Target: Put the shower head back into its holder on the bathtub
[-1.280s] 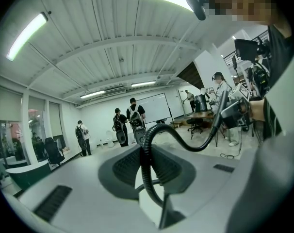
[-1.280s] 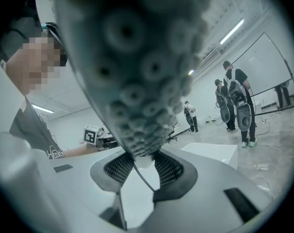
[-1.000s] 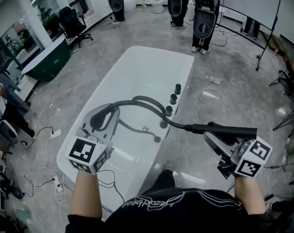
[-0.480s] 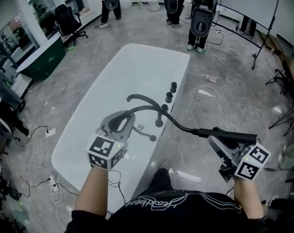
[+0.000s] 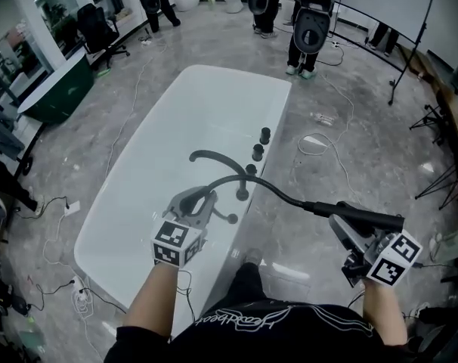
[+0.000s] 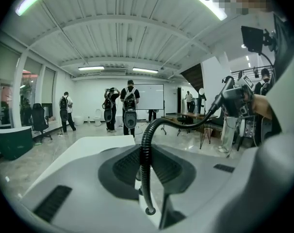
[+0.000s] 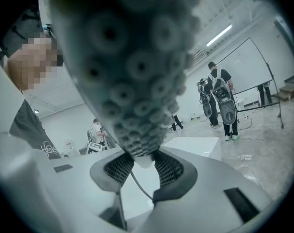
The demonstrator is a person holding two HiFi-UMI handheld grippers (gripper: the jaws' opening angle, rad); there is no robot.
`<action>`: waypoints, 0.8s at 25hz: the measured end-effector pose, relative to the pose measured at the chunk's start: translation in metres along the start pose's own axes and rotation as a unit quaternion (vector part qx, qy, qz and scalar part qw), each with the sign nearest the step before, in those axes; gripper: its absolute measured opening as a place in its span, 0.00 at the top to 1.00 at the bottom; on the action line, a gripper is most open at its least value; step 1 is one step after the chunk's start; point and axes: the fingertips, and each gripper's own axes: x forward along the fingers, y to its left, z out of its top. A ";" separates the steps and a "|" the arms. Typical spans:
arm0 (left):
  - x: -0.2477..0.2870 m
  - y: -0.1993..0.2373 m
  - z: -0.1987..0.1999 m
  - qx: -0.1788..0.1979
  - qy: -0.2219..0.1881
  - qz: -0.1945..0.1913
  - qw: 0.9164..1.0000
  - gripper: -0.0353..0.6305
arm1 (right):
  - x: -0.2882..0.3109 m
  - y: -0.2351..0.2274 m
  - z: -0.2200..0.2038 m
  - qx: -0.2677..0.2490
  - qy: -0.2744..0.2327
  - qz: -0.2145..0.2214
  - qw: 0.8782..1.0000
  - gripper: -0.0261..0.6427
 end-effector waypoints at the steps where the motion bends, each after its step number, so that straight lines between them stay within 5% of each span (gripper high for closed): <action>1: 0.005 0.001 -0.006 -0.001 0.003 0.001 1.000 0.85 | 0.001 -0.001 0.002 0.000 -0.004 0.001 1.000 0.76; 20: 0.098 -0.036 -0.154 -0.030 0.128 -0.057 0.990 0.85 | 0.021 -0.013 0.002 0.015 -0.005 0.023 1.000 0.76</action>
